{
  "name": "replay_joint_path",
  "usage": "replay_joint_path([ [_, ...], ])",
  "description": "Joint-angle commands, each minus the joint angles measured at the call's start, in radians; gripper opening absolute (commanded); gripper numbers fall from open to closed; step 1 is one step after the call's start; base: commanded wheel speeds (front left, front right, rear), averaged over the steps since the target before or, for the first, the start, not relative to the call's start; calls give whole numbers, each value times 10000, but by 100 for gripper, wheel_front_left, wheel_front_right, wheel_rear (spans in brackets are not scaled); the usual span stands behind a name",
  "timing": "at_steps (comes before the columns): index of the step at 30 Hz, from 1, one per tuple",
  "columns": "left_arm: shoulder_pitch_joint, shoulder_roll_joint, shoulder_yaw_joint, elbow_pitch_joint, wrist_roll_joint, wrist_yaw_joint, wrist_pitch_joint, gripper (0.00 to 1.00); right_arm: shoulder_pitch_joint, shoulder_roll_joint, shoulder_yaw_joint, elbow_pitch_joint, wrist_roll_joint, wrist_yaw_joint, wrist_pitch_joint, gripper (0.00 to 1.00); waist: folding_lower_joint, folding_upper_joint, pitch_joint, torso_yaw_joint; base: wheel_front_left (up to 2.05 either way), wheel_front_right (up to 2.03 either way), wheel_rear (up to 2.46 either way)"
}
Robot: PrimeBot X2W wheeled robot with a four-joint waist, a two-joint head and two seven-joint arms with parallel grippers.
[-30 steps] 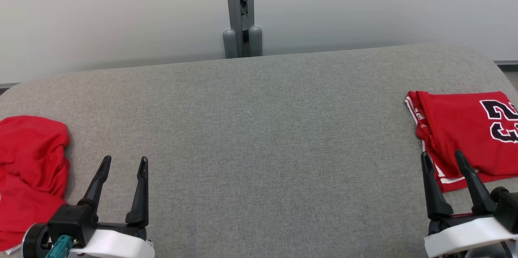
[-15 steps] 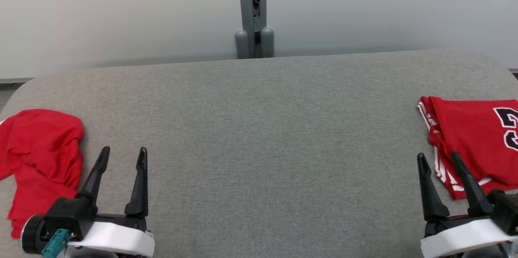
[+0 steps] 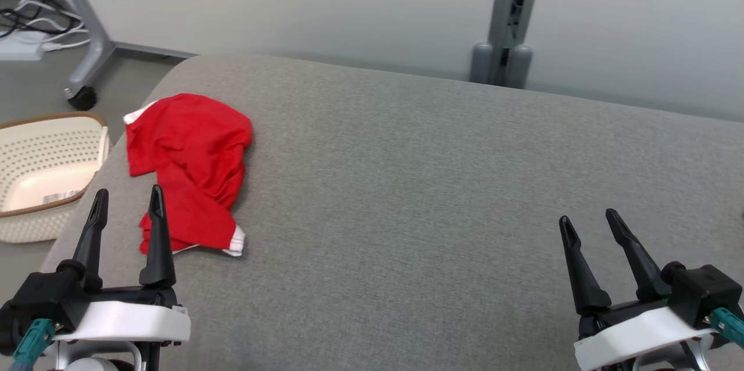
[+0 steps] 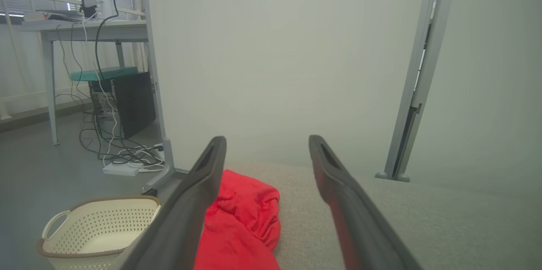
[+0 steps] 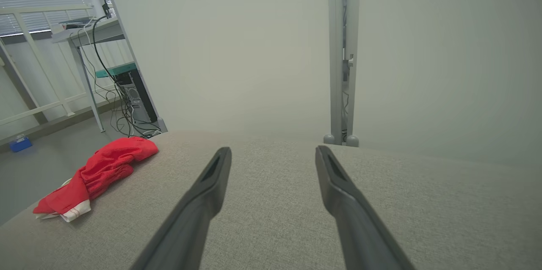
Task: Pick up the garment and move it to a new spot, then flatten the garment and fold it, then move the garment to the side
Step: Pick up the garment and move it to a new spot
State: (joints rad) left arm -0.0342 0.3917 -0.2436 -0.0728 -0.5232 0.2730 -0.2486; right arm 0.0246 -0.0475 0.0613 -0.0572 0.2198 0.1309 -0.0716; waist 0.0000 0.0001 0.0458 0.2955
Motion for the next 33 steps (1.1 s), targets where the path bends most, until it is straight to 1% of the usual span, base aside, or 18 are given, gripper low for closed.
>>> replay_joint_path([
  [1, -40, -52, 145, 41, -68, -22, -72, 100, -128, -59, 35, 12, 18, 0, -6, 100, 0, -1, -11, 792, 0, 0, 0],
  [5, 116, -132, 326, 76, -99, -65, -103, 100, -139, -58, 132, 88, 94, 0, 12, 100, 0, -1, -49, 1216, 0, 0, 0],
  [8, 210, -153, 388, 86, -63, -133, -117, 100, -131, -61, 135, 138, 78, 0, -14, 100, 0, -1, -71, 1362, 0, 0, 0],
  [18, -56, -248, 563, 50, 177, -367, -141, 100, -182, -59, 158, 143, 95, -1, 52, 100, 0, -1, 7, 1409, 0, 0, 0],
  [21, -392, -168, 710, -48, 306, -448, -143, 100, -169, -59, 139, 126, 91, 0, 71, 100, 0, -1, 61, 1366, 0, 0, 0],
  [25, -1182, 104, 996, -177, 457, -549, -137, 100, -305, -61, 184, 43, -7, 0, 112, 100, 0, -1, 251, 1235, 0, 0, 0],
  [29, -2596, 617, 1217, -3, 486, -770, 217, 100, -405, -61, 201, -121, -210, -1, 303, 100, 0, -1, 580, 1034, 0, 0, 0],
  [31, -3309, 813, 1216, 374, 313, -978, 653, 100, -480, -59, 251, -192, -322, 0, 404, 100, 0, -1, 785, 854, 0, 0, 0],
  [33, -4036, 1019, 1160, 919, 161, -1285, 1043, 100, -614, -64, 253, -267, -435, 0, 464, 100, 0, -1, 1049, 639, 0, 0, 0],
])
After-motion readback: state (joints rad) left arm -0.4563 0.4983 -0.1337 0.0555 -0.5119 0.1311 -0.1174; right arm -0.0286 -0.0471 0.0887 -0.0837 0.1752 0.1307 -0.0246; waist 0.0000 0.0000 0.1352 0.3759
